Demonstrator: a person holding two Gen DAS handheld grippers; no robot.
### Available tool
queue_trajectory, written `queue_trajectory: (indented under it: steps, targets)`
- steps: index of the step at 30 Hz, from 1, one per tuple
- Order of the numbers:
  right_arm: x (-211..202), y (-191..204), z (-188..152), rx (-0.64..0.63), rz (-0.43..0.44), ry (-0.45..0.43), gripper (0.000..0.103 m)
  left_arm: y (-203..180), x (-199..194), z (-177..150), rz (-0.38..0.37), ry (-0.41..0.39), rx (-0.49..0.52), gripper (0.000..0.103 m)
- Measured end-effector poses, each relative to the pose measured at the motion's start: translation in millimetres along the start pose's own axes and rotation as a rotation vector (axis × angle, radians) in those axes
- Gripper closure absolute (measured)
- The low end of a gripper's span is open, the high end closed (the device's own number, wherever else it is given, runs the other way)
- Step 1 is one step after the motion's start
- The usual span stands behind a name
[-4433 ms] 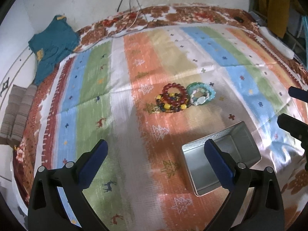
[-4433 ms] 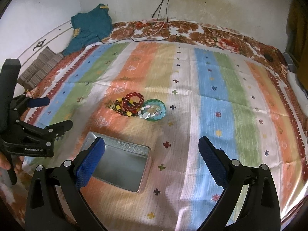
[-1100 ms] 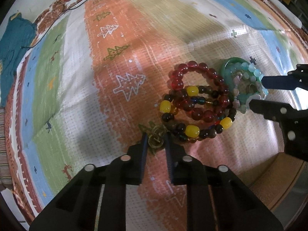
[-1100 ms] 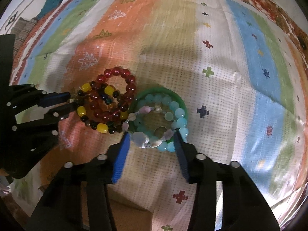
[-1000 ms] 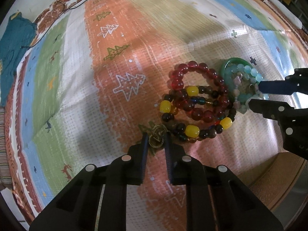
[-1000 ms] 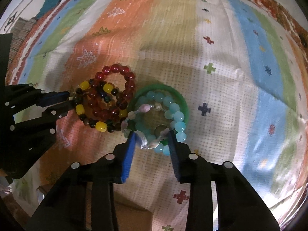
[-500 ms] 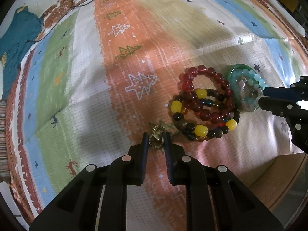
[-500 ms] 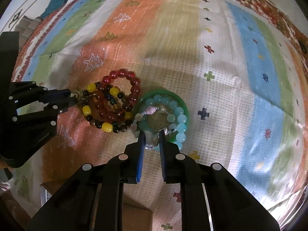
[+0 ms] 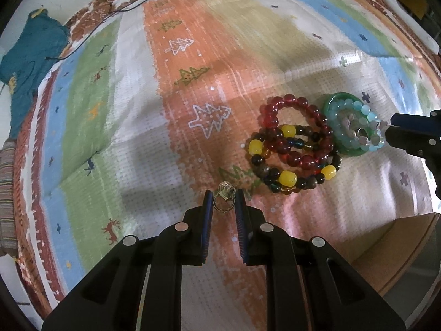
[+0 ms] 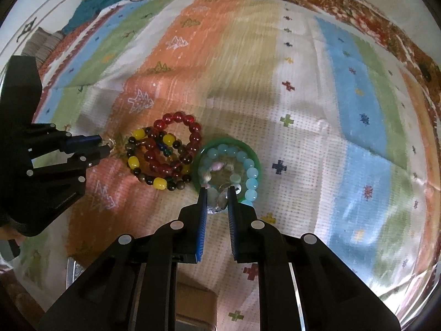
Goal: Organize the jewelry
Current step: 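Lift the gold charm and blue bracelet and carry both toward the silver tin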
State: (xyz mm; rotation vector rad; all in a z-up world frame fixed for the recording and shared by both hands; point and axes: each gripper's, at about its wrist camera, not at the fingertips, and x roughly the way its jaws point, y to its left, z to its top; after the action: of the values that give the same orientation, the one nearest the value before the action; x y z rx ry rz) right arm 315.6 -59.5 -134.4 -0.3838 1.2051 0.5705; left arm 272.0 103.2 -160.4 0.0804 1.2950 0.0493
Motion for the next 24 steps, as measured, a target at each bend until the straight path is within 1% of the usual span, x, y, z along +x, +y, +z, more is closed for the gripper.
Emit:
queue_trajectory:
  steps: [3,7,13,15,22,24]
  targets:
    - [-10.0,-0.2,-0.4,0.006,0.006,-0.028,0.088,-3.0,-6.2,-3.3,0.006,-0.004,-0.002,0.087]
    - [-24.0,2.2,-2.0,-0.009,-0.054,-0.067,0.088,-8.5,-16.8,-6.0,0.002,-0.017,-0.009,0.087]
    - [-30.7,0.8,-8.0,-0.006,-0.054,-0.076,0.088,-12.5,-26.5,-5.8,0.005,-0.024,-0.028,0.087]
    - [-33.6,2.7,-10.2,-0.017,-0.069,-0.082,0.088,-12.9,-29.0,-6.2,0.004,-0.024,-0.038,0.087]
    - [-51.5,1.7,-17.7,-0.009,-0.056,-0.124,0.088,-10.3,-44.5,-7.7,0.005,-0.047,-0.088,0.087]
    - [-59.3,-0.3,-21.5,0.008,-0.035,-0.141,0.088,-10.8,-50.4,-9.3,-0.003,-0.058,-0.102,0.087]
